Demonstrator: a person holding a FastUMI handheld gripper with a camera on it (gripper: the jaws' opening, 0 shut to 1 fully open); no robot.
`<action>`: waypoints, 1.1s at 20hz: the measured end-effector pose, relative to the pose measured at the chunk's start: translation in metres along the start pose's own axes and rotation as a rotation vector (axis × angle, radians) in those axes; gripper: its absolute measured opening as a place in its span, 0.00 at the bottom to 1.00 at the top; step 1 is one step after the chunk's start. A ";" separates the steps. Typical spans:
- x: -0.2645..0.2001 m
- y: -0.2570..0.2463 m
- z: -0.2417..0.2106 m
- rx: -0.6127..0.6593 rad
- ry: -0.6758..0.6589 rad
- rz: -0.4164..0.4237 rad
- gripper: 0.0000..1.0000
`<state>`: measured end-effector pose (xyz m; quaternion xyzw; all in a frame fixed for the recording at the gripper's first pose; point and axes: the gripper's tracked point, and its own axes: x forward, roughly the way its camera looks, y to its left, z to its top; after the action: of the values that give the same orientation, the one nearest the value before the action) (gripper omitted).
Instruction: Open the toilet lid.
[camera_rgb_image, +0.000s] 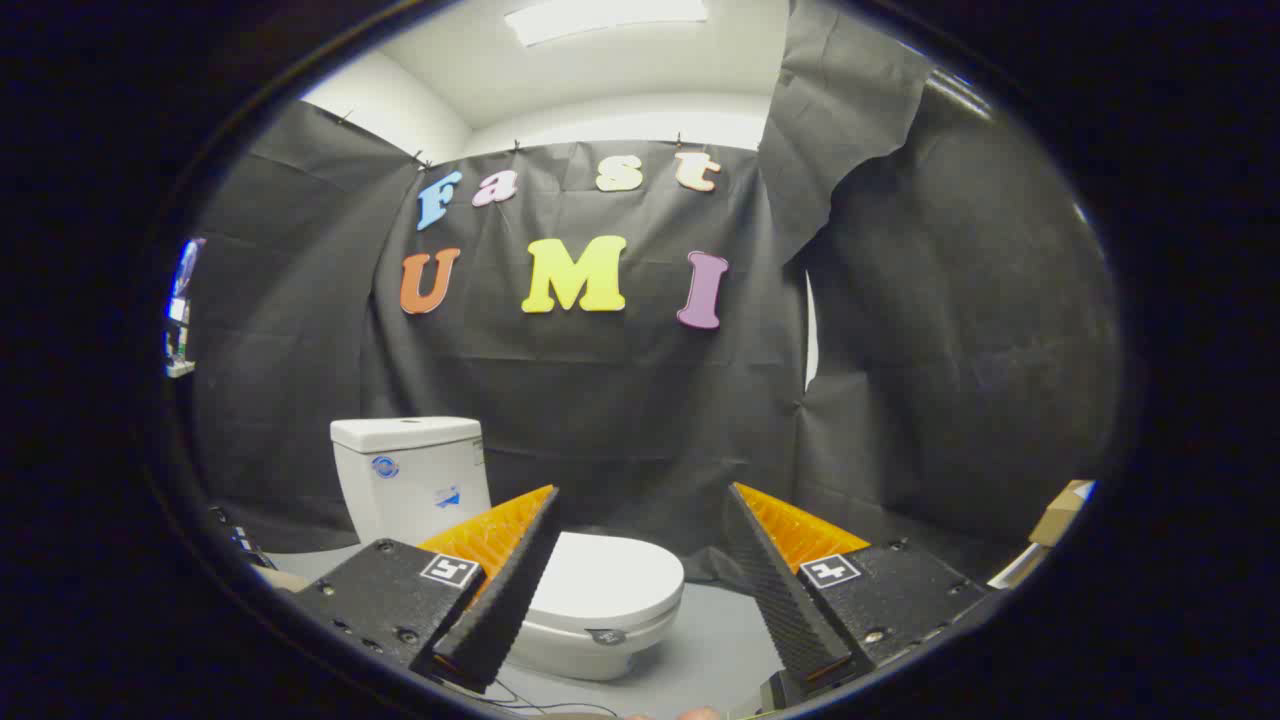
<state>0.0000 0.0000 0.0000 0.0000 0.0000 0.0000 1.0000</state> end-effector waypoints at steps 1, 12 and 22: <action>0.000 -0.001 -0.001 0.007 0.003 -0.001 1.00; 0.007 -0.017 -0.004 0.046 0.007 -0.047 1.00; 0.006 -0.030 -0.003 0.020 -0.006 -0.098 1.00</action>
<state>0.0059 -0.0296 -0.0034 0.0097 -0.0031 -0.0491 0.9987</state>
